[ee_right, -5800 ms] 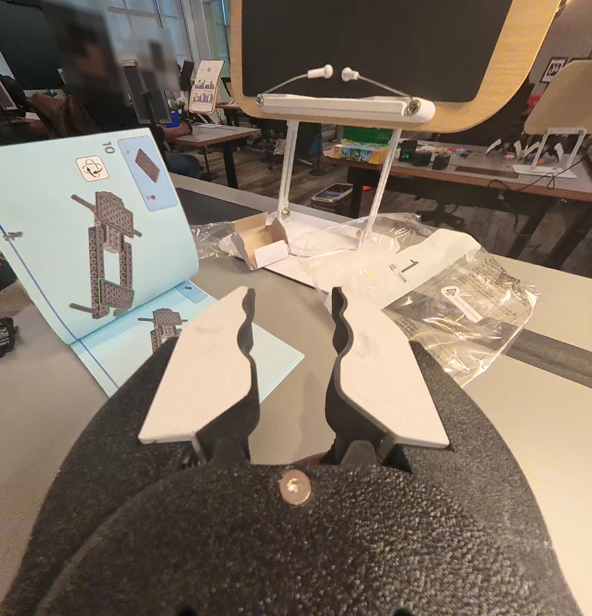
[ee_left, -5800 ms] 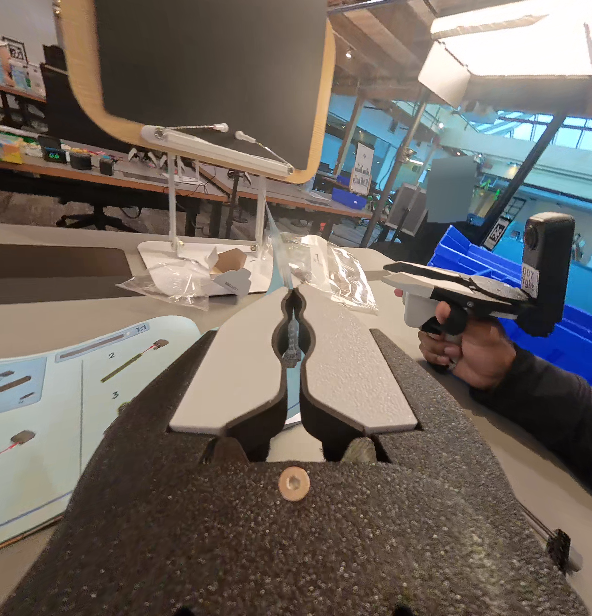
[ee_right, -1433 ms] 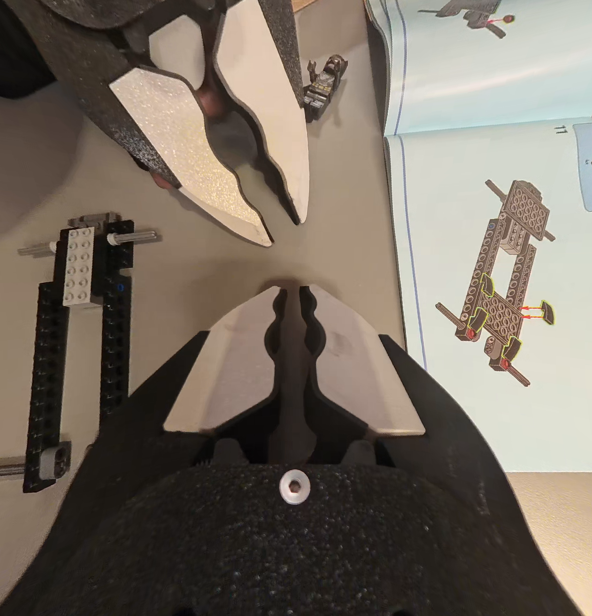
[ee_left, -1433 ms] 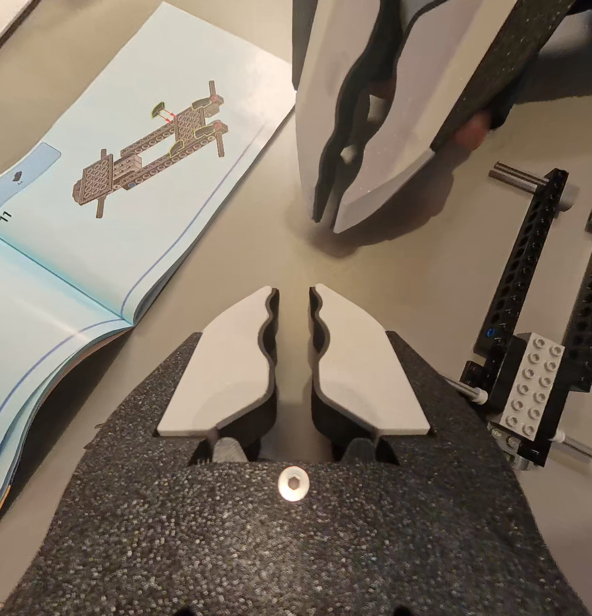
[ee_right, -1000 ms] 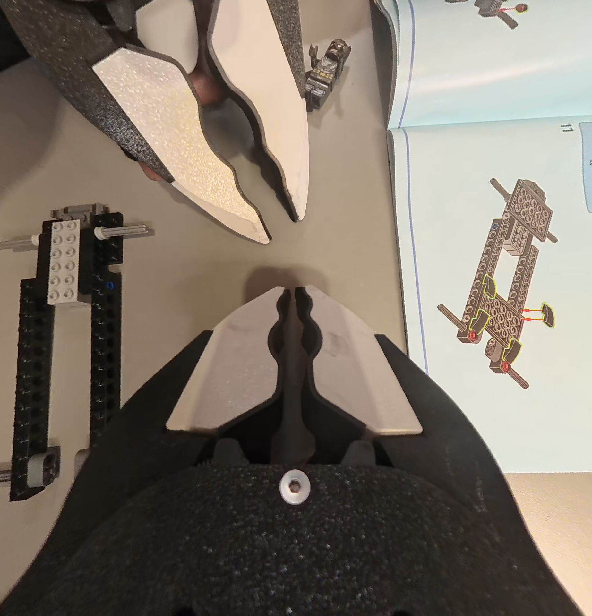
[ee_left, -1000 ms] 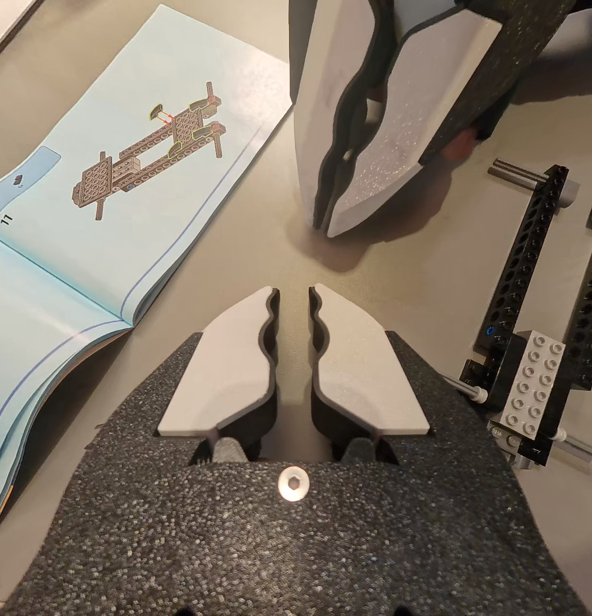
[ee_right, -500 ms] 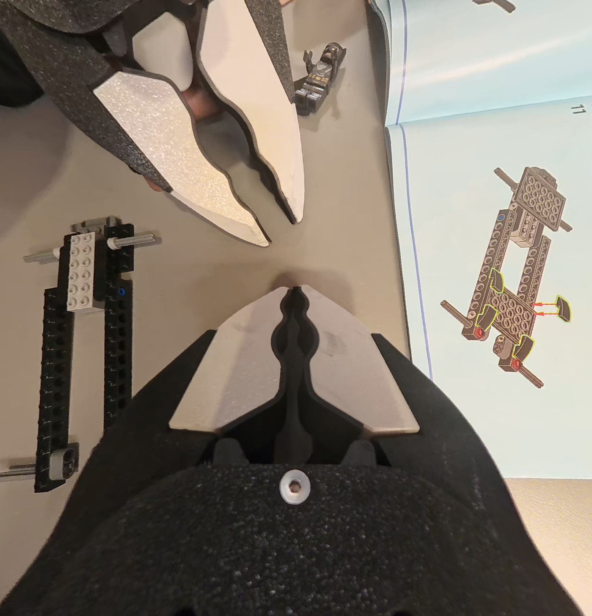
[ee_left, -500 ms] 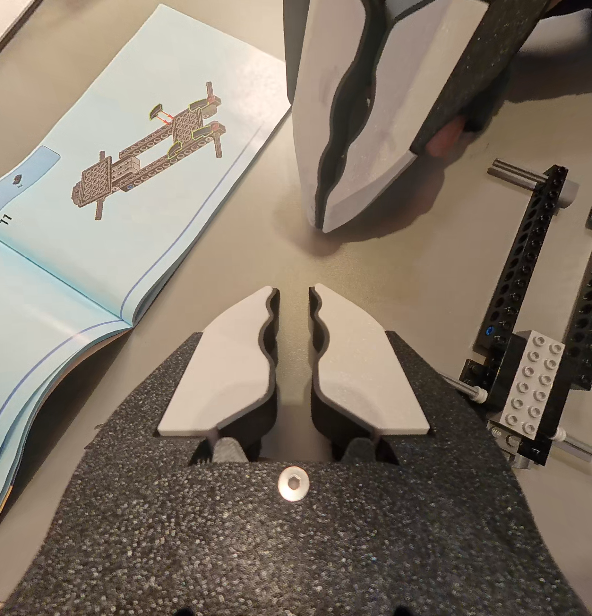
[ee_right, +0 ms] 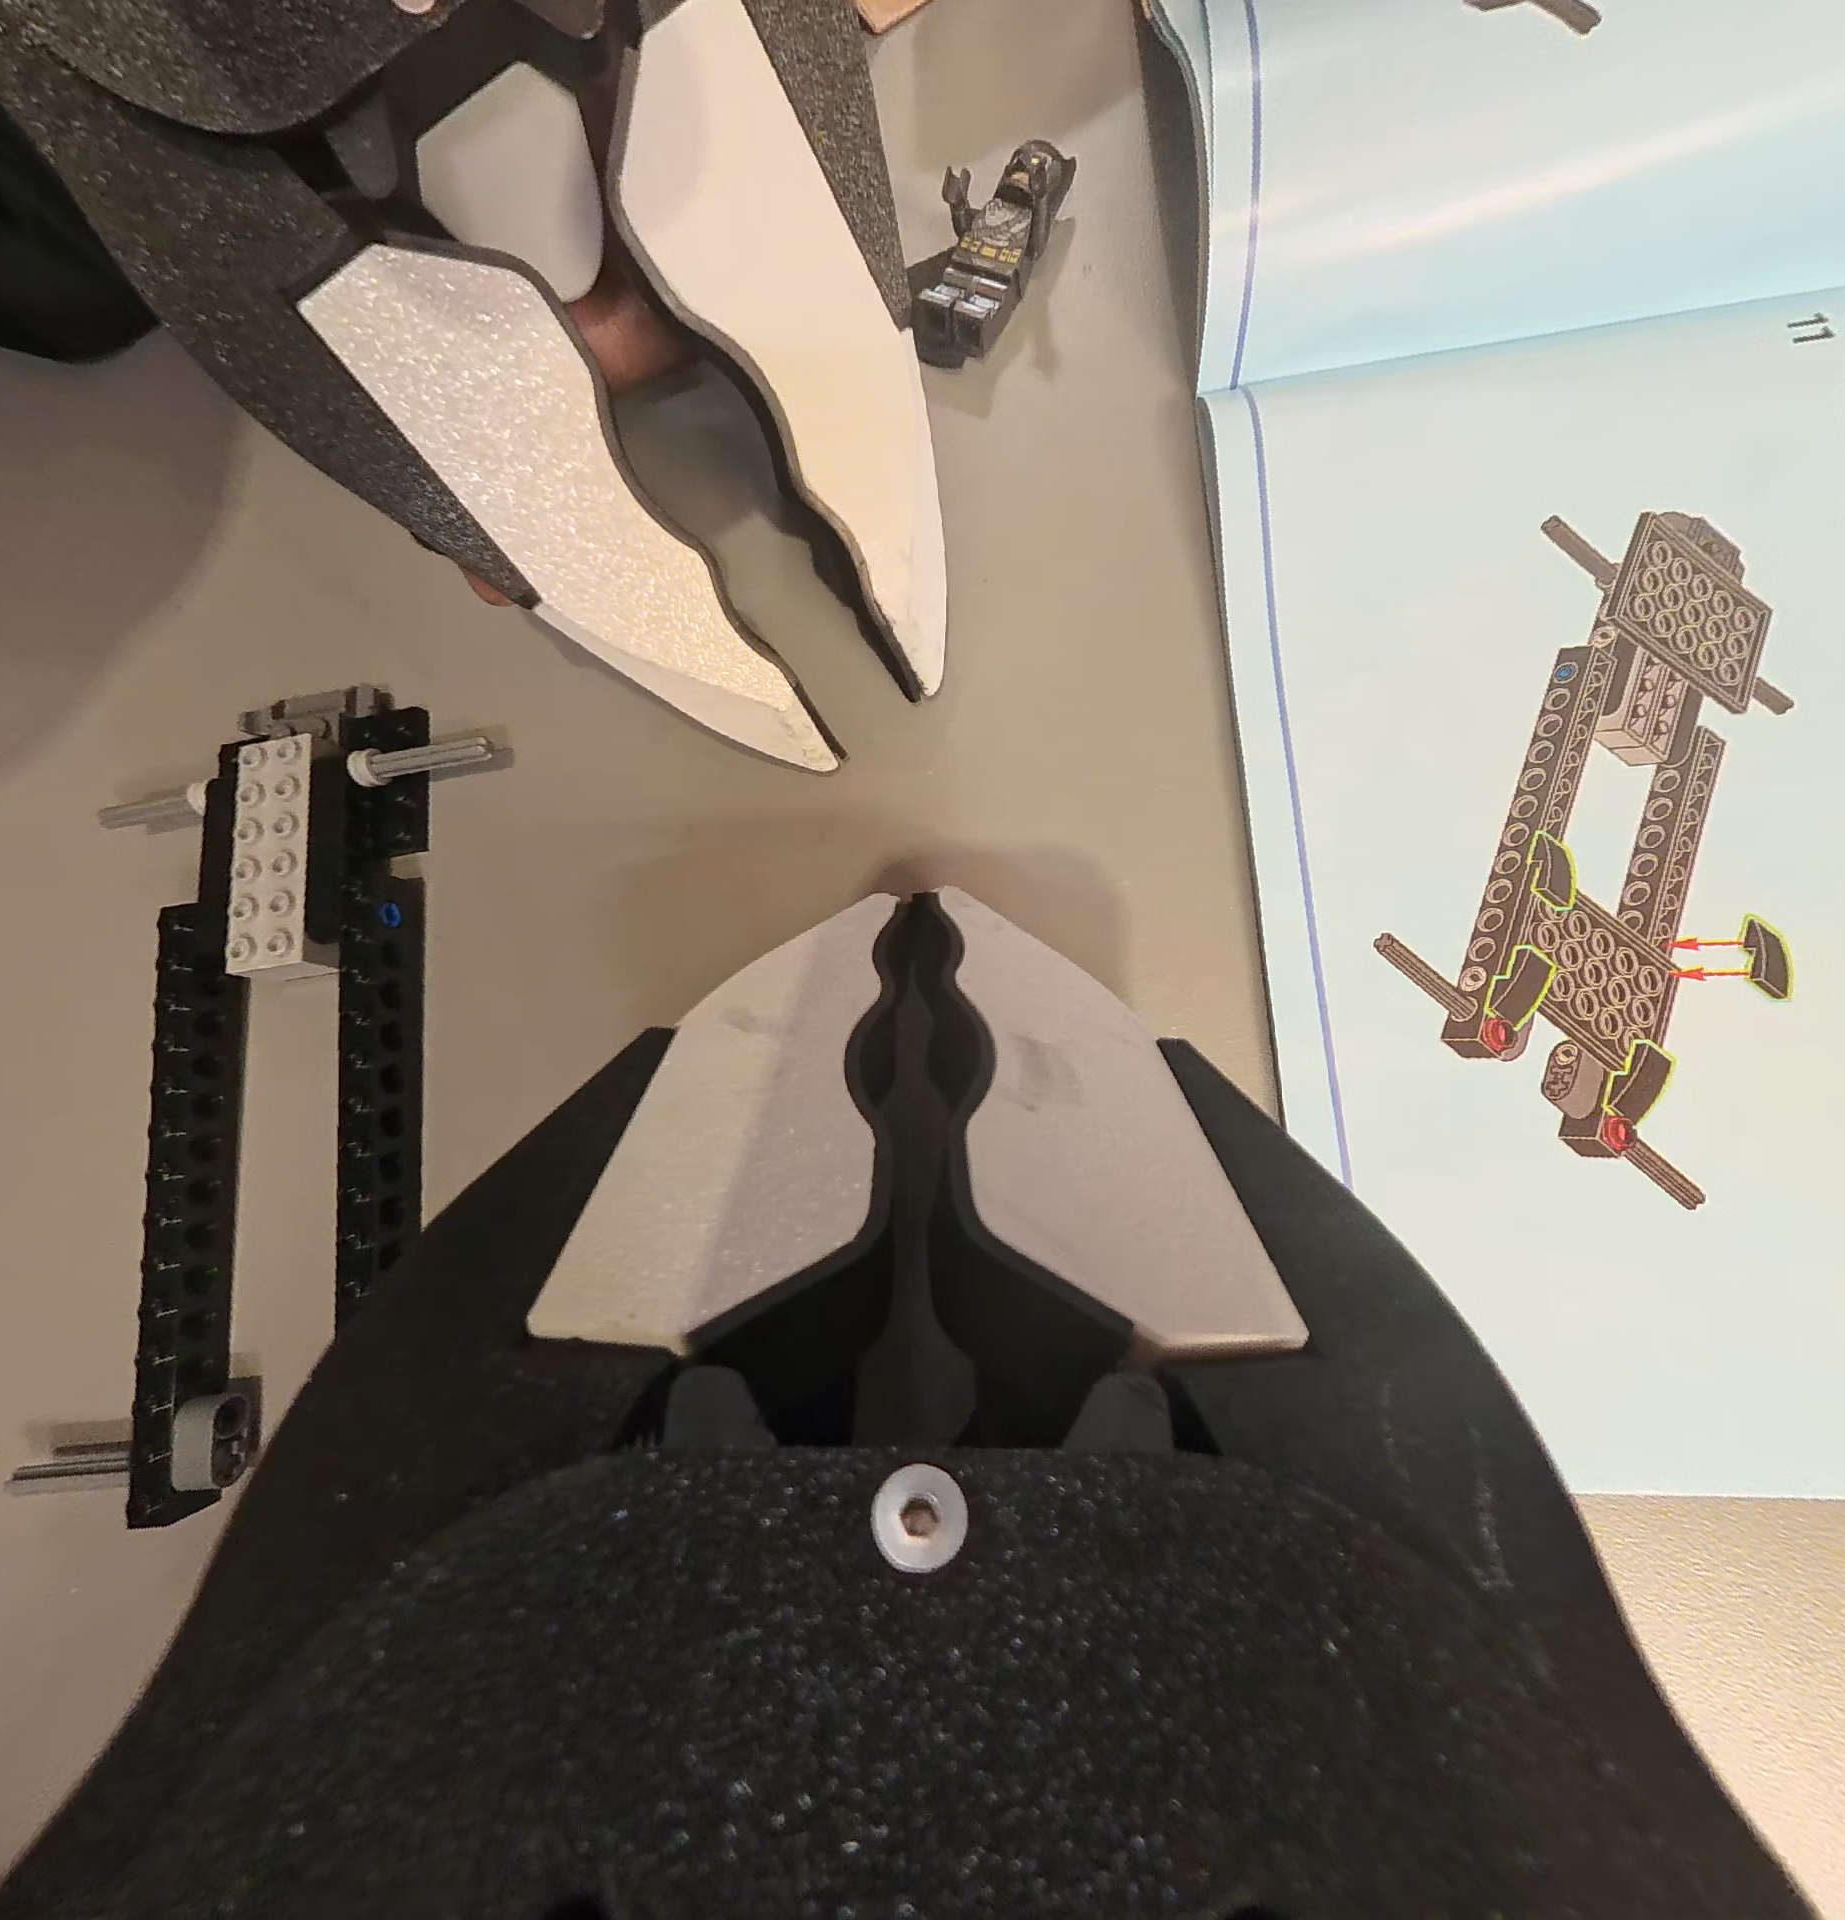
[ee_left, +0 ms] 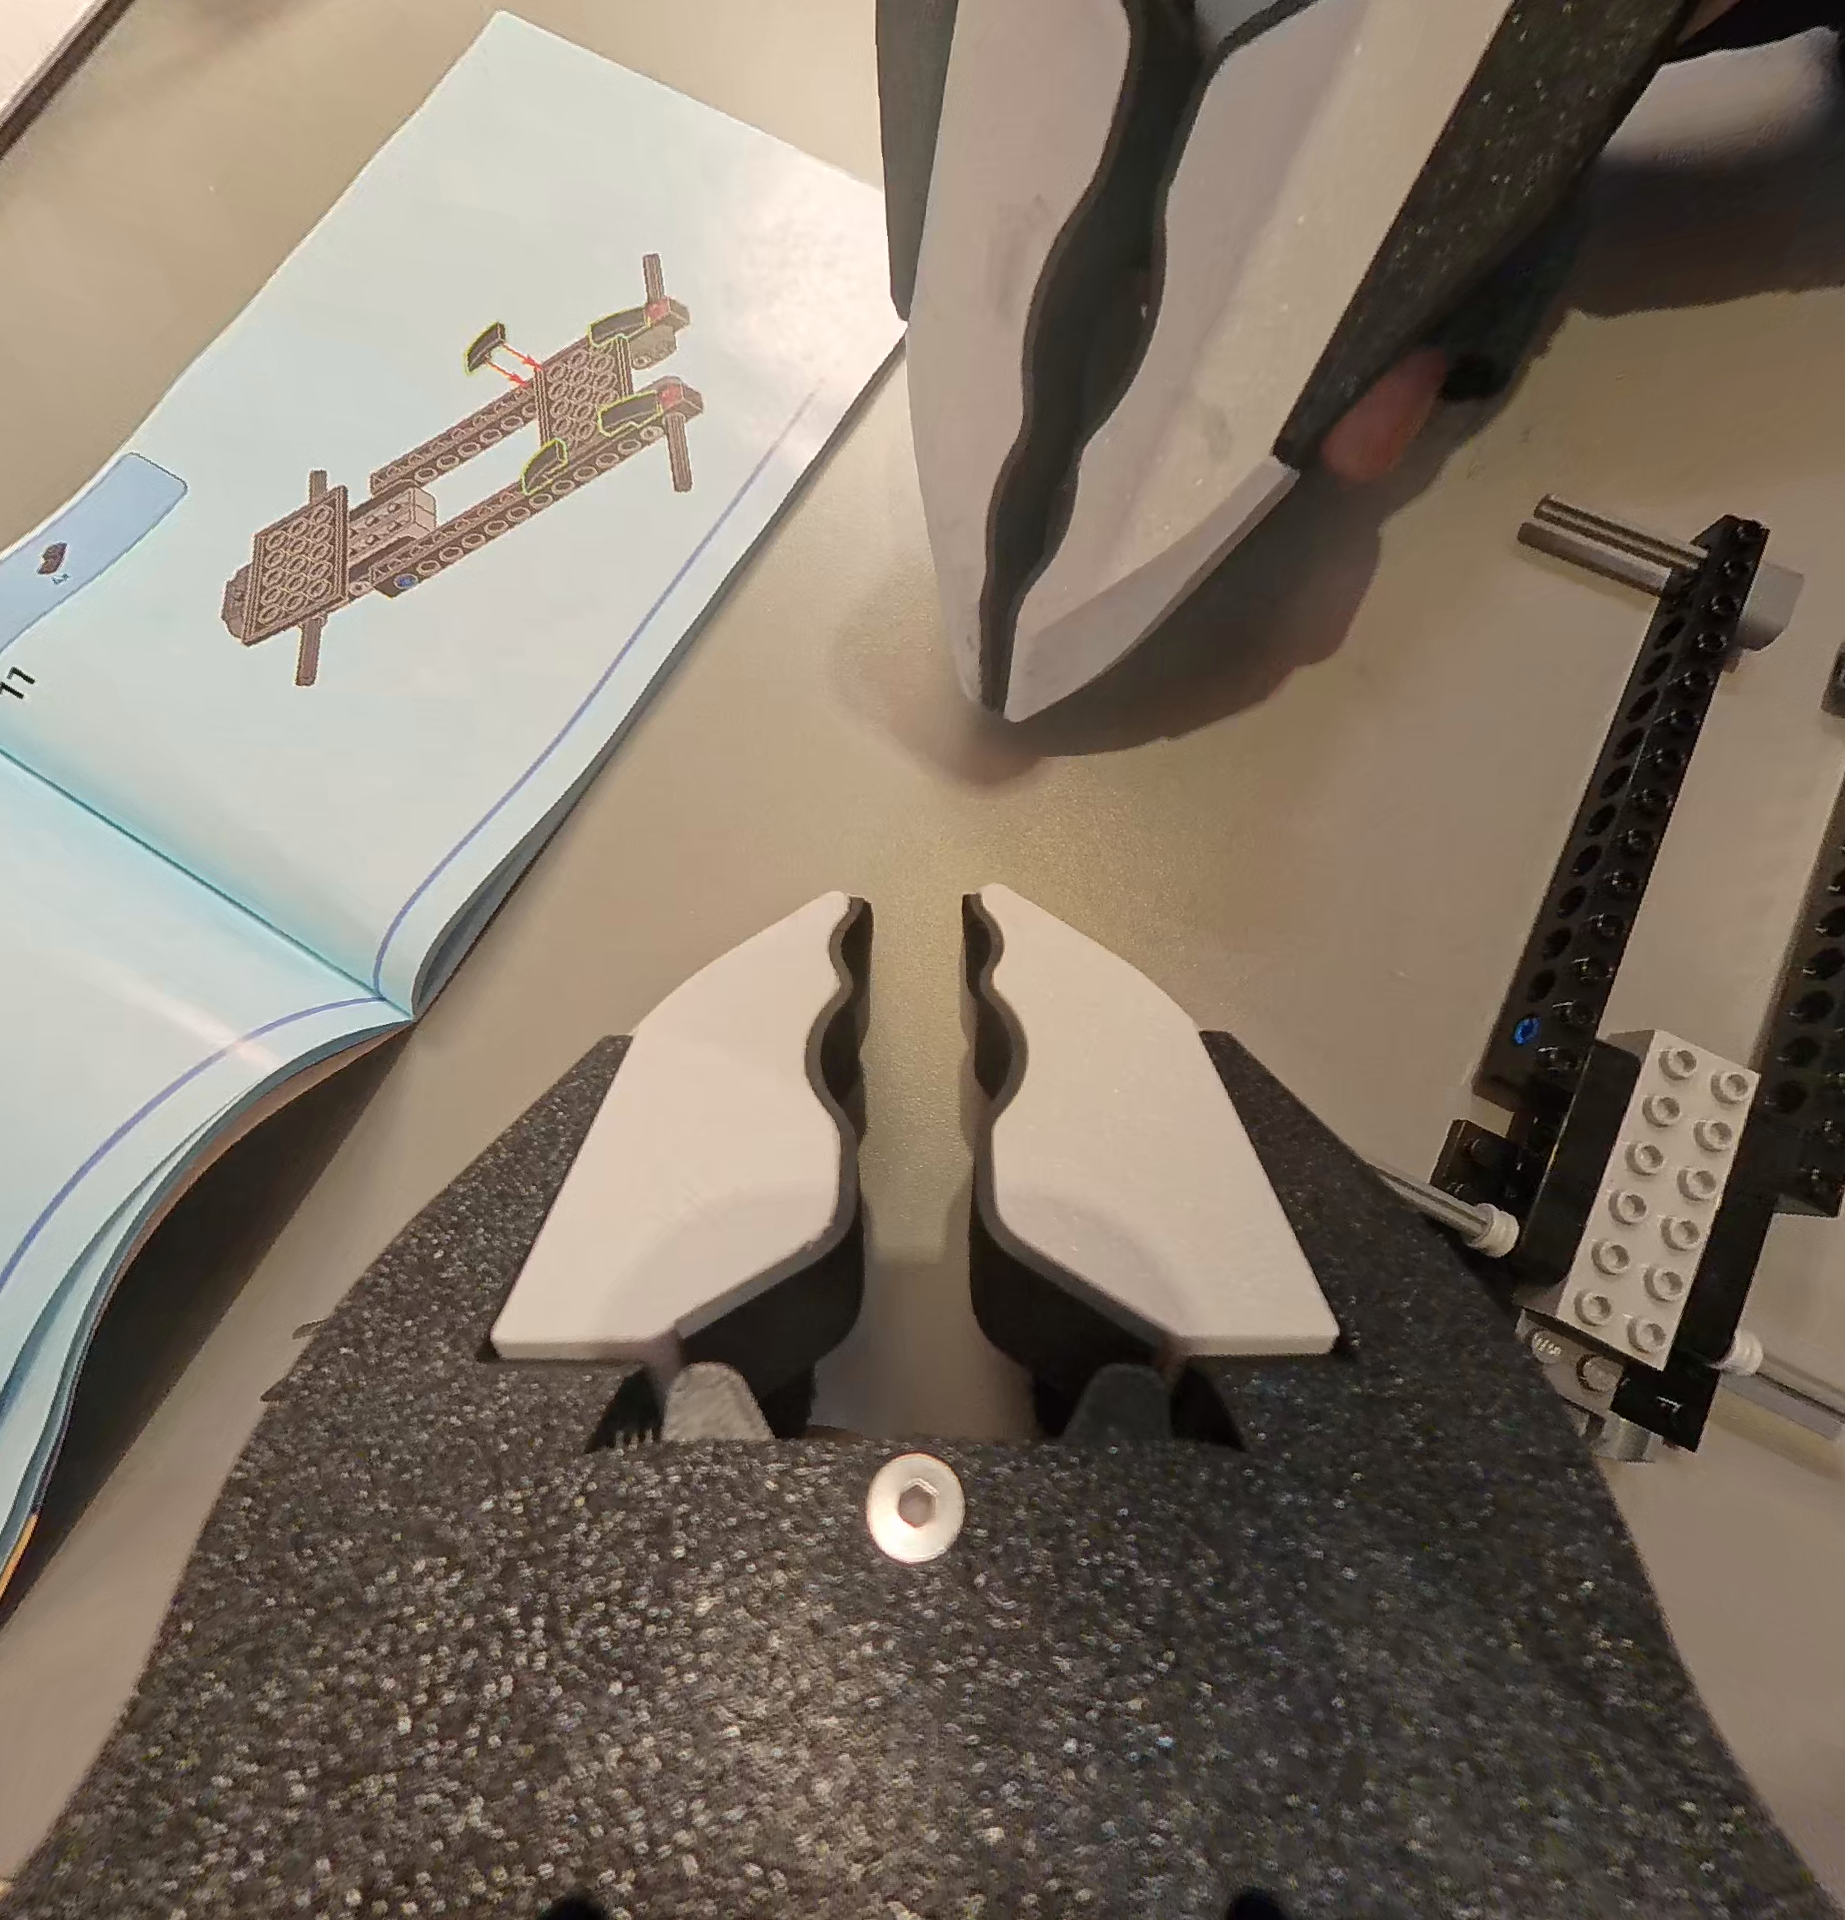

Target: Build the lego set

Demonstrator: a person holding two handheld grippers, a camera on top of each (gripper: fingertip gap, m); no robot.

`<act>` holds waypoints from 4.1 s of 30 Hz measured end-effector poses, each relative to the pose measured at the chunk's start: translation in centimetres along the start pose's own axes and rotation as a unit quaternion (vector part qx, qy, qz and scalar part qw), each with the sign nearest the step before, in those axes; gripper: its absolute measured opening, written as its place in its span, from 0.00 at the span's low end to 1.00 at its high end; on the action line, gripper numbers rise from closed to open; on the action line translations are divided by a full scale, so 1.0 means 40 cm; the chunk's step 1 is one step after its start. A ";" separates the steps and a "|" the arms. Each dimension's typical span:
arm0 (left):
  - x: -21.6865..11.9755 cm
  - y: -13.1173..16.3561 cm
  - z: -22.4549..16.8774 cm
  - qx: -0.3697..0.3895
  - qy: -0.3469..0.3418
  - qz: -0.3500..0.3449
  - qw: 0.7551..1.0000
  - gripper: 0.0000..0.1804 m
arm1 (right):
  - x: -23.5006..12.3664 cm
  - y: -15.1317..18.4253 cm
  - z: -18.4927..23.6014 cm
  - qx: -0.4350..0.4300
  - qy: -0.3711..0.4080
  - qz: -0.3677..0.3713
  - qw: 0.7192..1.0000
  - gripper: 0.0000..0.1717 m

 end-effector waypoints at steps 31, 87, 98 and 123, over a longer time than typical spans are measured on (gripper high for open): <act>-0.011 0.003 -0.024 0.045 -0.020 -0.011 0.999 0.14 | -0.001 0.010 0.010 -0.007 0.155 0.007 0.988 0.05; -0.008 0.006 -0.019 0.027 0.004 -0.003 1.000 0.14 | -0.001 0.011 0.011 -0.008 0.154 0.007 0.988 0.04; -0.009 0.007 -0.019 0.028 0.006 -0.003 1.000 0.14 | -0.001 0.010 0.011 -0.008 0.156 0.007 0.988 0.05; -0.006 0.005 -0.012 0.011 0.011 0.000 1.000 0.14 | -0.422 -0.033 0.191 0.132 0.187 -0.123 0.966 0.17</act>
Point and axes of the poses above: each gripper's, where its closed fingertips meet, x out along the fingers, y out of its underside, z = x × y across the jaws, the point moved 7 cm from there along -x, back along the fingers, and after that the axes turned 1 degree about -y, right-handed, at the moved point
